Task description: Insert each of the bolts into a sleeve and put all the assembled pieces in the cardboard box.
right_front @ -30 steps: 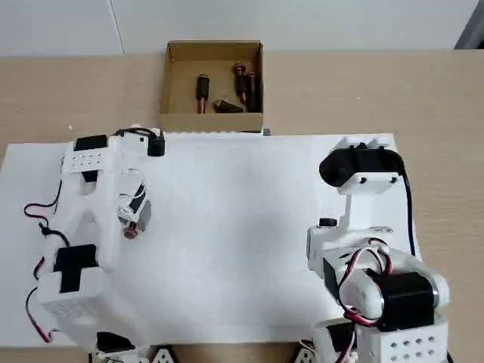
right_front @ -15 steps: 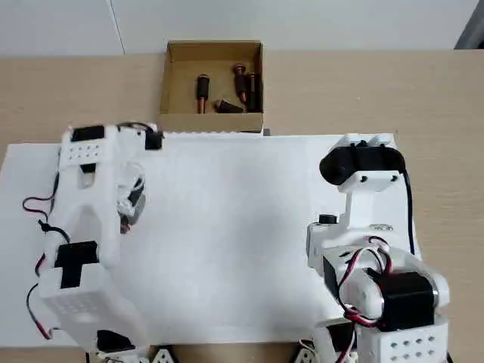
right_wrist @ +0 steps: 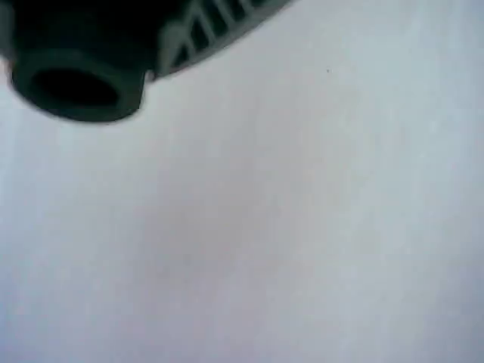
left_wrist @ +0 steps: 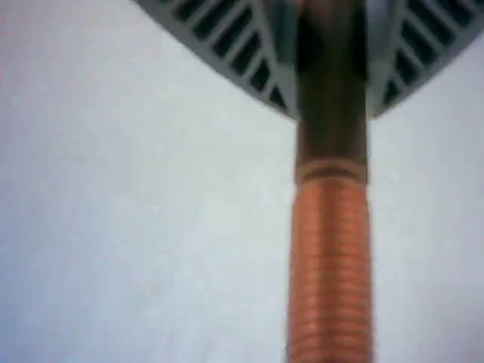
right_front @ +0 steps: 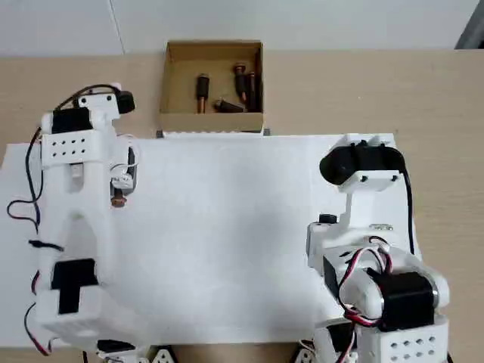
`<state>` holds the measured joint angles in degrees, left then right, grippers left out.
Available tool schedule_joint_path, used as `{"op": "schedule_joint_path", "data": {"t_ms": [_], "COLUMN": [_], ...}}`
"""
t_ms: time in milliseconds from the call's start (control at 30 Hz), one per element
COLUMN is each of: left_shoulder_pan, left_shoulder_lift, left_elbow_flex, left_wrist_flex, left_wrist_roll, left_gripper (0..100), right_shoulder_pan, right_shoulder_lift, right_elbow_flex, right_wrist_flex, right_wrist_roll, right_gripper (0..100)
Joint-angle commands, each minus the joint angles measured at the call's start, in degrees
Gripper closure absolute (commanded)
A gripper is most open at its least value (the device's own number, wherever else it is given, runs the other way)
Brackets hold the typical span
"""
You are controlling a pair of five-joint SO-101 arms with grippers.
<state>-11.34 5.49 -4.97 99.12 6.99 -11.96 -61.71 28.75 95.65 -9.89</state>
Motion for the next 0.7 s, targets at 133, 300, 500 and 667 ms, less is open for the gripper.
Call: {"op": "schedule_joint_path", "data": {"t_ms": [133, 300, 500, 667], "left_shoulder_pan": [-1.05, -1.14, -1.49, -1.49], "left_shoulder_lift": [-6.95, -5.98, -4.84, -4.66], "left_elbow_flex": [-0.57, 3.47, 6.46, 6.46], "left_wrist_flex": [1.14, 0.97, 0.79, -2.81], "left_wrist_roll": [42.46, 59.25, 74.11, 74.29], "left_gripper": [100, 100, 100, 100], "right_shoulder_pan": [0.31, 0.22, 0.48, 0.48], "right_shoulder_lift": [-0.57, -2.33, -6.11, -7.52], "right_elbow_flex": [-0.62, -0.62, -0.26, -0.26], "right_wrist_flex": [-1.36, -1.36, -0.84, -0.84], "right_wrist_roll": [-0.44, -0.44, -0.44, -0.44], "right_gripper": [99.6, 99.6, 99.6, 99.6]}}
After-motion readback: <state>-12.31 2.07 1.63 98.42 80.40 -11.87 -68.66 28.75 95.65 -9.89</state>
